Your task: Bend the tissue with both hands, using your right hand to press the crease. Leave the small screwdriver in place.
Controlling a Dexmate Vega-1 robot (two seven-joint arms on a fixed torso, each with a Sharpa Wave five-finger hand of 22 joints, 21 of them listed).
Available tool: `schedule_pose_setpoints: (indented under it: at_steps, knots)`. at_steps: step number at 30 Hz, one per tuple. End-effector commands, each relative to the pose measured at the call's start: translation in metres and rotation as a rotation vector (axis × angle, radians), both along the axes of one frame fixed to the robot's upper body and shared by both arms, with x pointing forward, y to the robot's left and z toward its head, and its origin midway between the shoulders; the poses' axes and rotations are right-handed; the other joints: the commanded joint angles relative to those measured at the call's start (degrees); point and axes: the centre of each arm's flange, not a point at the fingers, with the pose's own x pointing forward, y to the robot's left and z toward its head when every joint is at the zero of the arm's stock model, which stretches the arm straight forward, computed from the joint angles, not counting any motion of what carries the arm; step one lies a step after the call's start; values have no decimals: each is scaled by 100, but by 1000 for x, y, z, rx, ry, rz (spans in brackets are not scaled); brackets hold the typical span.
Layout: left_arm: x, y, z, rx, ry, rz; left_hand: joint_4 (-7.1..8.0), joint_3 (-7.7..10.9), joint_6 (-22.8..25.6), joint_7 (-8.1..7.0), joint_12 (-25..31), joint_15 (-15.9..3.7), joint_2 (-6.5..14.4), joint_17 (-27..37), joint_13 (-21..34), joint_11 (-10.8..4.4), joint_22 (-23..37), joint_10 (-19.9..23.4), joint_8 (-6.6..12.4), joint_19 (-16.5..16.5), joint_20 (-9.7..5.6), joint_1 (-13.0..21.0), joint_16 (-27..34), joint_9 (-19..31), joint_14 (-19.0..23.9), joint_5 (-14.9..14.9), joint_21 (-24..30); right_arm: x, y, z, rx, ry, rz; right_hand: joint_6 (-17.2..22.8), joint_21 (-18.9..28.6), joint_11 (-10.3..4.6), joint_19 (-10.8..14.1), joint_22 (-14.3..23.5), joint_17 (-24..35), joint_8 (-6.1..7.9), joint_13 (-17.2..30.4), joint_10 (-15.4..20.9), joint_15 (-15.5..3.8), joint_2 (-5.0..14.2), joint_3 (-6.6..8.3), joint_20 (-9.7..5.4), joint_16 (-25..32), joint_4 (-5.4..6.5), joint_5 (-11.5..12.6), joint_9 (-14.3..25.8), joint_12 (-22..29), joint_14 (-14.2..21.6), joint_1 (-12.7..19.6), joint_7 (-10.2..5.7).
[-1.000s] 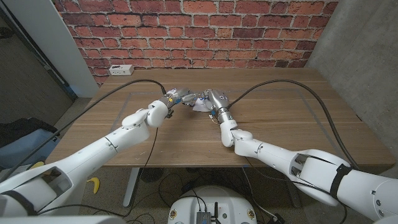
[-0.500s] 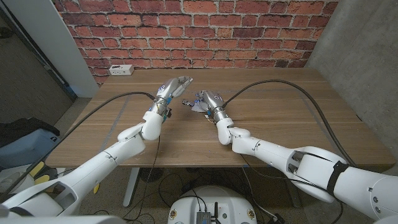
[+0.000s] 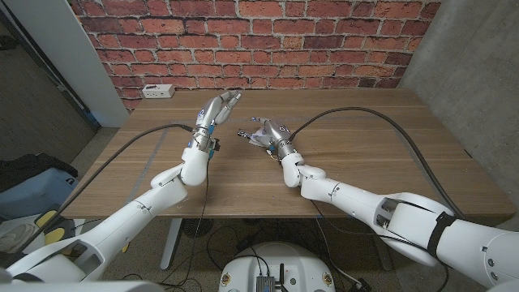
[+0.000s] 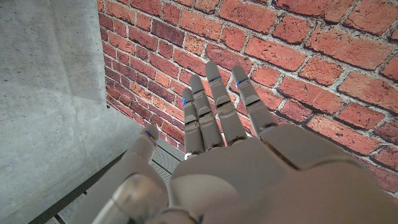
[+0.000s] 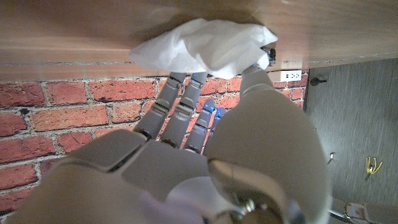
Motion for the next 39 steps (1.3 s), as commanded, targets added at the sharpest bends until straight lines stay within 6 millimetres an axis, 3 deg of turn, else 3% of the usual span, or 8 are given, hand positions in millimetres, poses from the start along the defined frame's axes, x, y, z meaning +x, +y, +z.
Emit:
schedule_pose_setpoints:
  at_steps: [1, 3, 9, 11, 27, 33, 36, 39]
  knots:
    - [5, -2, 3, 15, 23, -13, 12, -33, -97, -34, -42, 3, -76, 30, 31, -12, 22, -97, -20, -63, -1, -14, -37, 6, -102, 6, -21, -4, -21, -4, -31, 3, -93, 1437, 69, 60, -57, -8, 118, 591, 29, 122, -606, -3, -75, 28, -26, -17, 165, 131, 135, -93, -57, 292]
    - [7, -4, 4, 33, 37, -13, 11, -34, -123, -44, -53, 1, -81, 32, 39, -25, 23, -122, -21, -86, -2, -19, -40, 5, -104, 8, -26, -6, -27, -6, -42, 1, -110, 1845, 60, 19, -130, -13, 145, 798, 42, 206, -600, -35, -113, 14, -43, -26, 200, 189, 163, -144, -76, 375]
    - [16, -8, 12, 134, 115, -2, -28, -19, 49, -103, -123, -19, -108, 28, 85, -34, 27, -280, 93, -233, 42, -20, -181, 4, -422, 15, -61, -12, -43, -10, -72, 15, -128, 1629, 57, 29, -179, -18, 146, 712, 49, 201, -599, -112, -189, 19, -126, -9, 229, 184, 146, -321, -154, 351]
    - [20, -10, 14, 178, 154, 8, -92, 19, 393, 28, -148, -45, -114, -3, 113, -73, 25, -314, 210, -337, 28, 13, -290, 5, -644, 18, -87, -15, -48, -12, -81, 9, -133, 1641, 61, 26, -176, -21, 130, 715, 47, 235, -608, -142, -209, 20, -171, -10, 243, 183, 152, -396, -169, 359]
    - [44, -25, 21, 401, 340, 68, -224, 130, 523, 96, -261, -23, -69, -65, 96, -114, -23, -401, 183, -1062, 171, 45, -529, -2, -1380, 26, -369, -41, -79, -10, -159, -19, -176, 1266, 44, 56, -225, -45, 9, 506, 27, 214, -630, -297, -408, 48, -338, 103, 388, 143, 94, -627, -449, 249]
    - [50, -36, 23, 534, 434, 116, -321, 168, 544, -52, -467, -26, -109, -114, -60, -240, -73, -655, 87, -1722, 157, 39, -649, -37, -2253, 19, -669, -45, -87, -12, -167, 4, -200, 765, -13, 89, -321, -56, -80, 233, 19, 2, -604, -394, -549, 91, -447, 172, 520, 120, 34, -952, -615, 229]
    - [52, -45, 22, 627, 496, 168, -732, 389, 155, -290, -615, -42, -18, -161, -249, -423, -111, -1042, -51, -2189, 37, 447, -618, -68, -2832, 66, -911, -46, -90, -14, -174, 21, -215, 452, -87, 112, -448, -64, -180, 67, 10, -197, -539, -429, -629, 161, -532, 211, 606, 109, -2, -1297, -699, 176]
    - [55, -53, 18, 711, 559, 236, -957, 558, -504, -610, -719, 31, 47, -172, -397, -426, -113, -1716, -114, -2681, -84, 831, -643, -89, -3459, 107, -1154, -46, -91, -15, -187, 33, -227, 158, -173, 79, -601, -70, -250, -54, 1, -404, -479, -454, -692, 278, -539, 242, 665, 100, -31, -1539, -762, 162]
